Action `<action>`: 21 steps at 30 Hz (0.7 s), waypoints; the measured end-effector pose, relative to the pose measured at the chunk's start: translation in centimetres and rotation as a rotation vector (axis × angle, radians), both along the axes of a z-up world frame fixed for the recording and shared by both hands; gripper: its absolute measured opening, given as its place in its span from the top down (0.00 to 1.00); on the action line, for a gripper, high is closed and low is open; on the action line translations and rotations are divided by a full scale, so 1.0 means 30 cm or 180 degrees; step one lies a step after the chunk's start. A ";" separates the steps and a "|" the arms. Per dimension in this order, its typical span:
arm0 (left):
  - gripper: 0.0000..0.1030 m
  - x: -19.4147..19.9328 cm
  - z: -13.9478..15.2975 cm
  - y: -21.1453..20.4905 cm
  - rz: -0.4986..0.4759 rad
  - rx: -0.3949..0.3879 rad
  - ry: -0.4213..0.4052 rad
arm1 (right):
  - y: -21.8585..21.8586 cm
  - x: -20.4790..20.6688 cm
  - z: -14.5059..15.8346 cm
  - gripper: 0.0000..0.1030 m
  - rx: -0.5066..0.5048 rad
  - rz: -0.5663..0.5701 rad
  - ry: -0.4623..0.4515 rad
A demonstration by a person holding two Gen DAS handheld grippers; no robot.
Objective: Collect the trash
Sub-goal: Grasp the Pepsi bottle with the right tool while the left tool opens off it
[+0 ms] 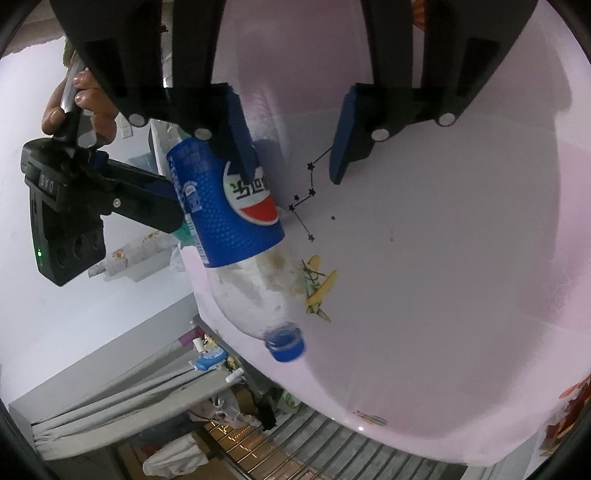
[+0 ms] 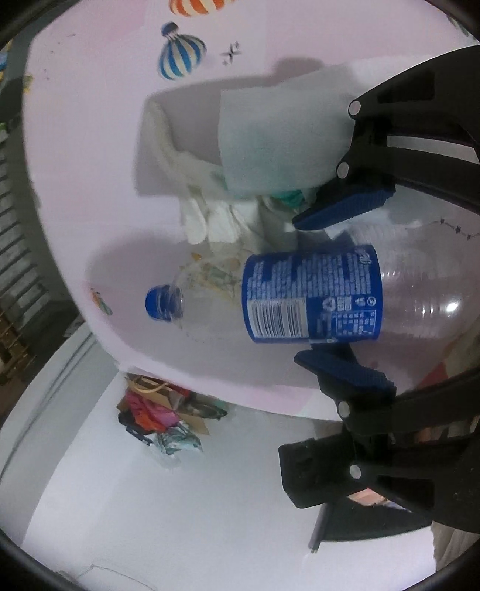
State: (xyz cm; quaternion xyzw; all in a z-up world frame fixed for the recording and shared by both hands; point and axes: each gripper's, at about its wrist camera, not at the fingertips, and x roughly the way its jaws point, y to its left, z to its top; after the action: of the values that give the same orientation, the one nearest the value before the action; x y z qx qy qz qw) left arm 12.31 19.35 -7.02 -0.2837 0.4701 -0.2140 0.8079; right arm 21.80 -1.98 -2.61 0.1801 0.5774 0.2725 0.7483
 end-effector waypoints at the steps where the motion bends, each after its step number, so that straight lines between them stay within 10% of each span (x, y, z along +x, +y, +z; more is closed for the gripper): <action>1: 0.65 0.001 0.000 0.000 -0.0005 0.0015 -0.0004 | 0.004 0.002 -0.002 0.40 0.0008 0.0015 0.0033; 9: 0.67 0.026 0.002 0.003 0.0031 0.0020 -0.0002 | 0.025 -0.007 0.017 0.45 -0.0124 0.0112 -0.0001; 21: 0.69 0.007 0.178 -0.031 -0.0015 0.0047 -0.0304 | -0.083 -0.043 0.106 0.46 0.0602 -0.0064 -0.0070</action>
State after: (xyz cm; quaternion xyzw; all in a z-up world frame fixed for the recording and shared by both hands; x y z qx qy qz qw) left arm 12.51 18.43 -1.69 -0.2662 0.4333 -0.2257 0.8309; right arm 20.50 -4.47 0.59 0.2527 0.5390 0.3203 0.7369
